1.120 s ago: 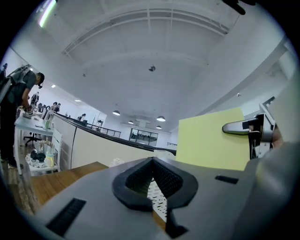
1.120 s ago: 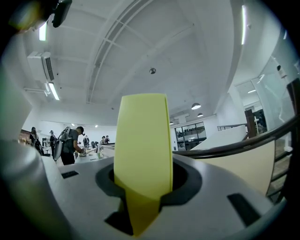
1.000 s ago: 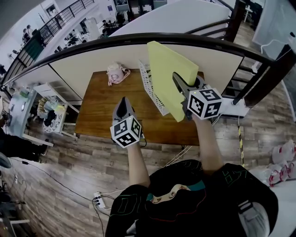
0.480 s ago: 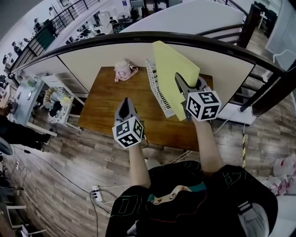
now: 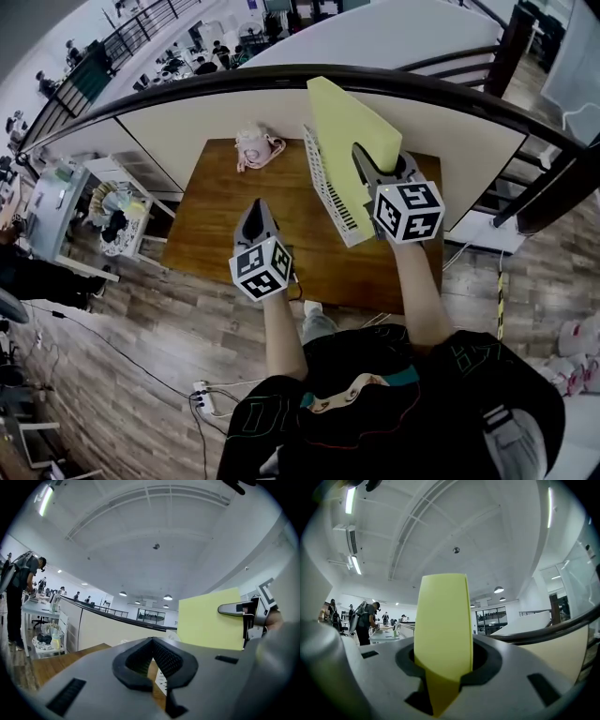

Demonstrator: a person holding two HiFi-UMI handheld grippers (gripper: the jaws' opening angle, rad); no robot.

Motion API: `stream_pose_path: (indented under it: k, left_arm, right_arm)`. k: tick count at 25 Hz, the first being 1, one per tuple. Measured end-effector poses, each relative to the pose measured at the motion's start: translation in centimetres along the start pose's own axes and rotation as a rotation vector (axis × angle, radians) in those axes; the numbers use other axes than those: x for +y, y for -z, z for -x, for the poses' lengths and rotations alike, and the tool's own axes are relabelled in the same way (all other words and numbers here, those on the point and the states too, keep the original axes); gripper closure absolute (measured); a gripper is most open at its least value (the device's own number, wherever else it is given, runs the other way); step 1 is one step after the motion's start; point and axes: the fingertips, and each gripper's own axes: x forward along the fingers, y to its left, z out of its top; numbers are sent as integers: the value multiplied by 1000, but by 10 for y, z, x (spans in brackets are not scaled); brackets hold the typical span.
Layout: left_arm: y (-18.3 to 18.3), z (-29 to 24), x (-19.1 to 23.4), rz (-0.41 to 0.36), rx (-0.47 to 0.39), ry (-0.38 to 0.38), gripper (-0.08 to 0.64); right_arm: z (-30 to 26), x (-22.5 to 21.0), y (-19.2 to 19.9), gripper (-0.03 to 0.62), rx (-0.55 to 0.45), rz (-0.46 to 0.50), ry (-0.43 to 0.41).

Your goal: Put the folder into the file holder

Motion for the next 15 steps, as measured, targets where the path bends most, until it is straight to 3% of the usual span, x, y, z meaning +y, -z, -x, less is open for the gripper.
stream_pose_path:
  k: [6, 15]
  left_arm:
    - [-2, -35, 6, 8, 12, 30, 565]
    - [35, -55, 13, 24, 99, 43, 565]
  right_arm:
    - [-27, -2, 2, 436, -9, 9, 20]
    - [-39, 2, 19, 436, -54, 48, 21]
